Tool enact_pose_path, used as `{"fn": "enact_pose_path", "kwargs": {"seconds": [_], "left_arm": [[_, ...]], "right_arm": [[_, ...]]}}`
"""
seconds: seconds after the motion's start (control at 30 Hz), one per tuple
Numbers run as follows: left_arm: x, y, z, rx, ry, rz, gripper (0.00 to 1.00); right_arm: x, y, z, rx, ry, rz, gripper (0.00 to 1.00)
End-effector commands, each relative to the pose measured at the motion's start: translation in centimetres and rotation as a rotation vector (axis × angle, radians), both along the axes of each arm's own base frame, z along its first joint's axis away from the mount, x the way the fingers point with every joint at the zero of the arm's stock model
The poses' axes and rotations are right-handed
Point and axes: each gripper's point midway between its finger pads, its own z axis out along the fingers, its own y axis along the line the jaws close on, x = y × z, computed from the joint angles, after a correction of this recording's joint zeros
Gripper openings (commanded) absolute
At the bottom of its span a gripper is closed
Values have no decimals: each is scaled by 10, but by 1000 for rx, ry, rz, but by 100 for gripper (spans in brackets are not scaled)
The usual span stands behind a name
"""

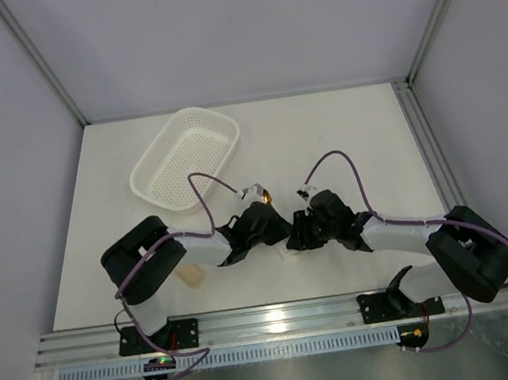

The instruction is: Place the utensils on the paper napkin and roll it up

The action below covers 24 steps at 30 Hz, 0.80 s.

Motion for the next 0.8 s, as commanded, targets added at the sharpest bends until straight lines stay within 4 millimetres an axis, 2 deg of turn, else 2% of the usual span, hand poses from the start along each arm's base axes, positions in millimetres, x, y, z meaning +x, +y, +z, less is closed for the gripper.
{"fn": "enact_pose_path", "kwargs": {"seconds": [0.0, 0.17, 0.43, 0.57, 0.7, 0.77], "left_arm": [[-5, -28, 27, -107, -47, -86, 0], [-6, -30, 27, -110, -43, -94, 0], [-7, -31, 32, -121, -47, -103, 2], [-5, -34, 45, -139, -65, -105, 14], [-2, -32, 72, -105, -113, -128, 36], [0, -27, 78, -71, -116, -119, 39]], "right_arm": [[10, -1, 9, 6, -70, -35, 41], [14, -6, 20, 9, -103, -79, 43], [12, -18, 8, -25, -74, -139, 17], [6, -23, -2, -41, -52, -151, 10], [2, -26, -7, -46, -29, -160, 7], [1, -26, -9, -46, -23, -167, 7]]}}
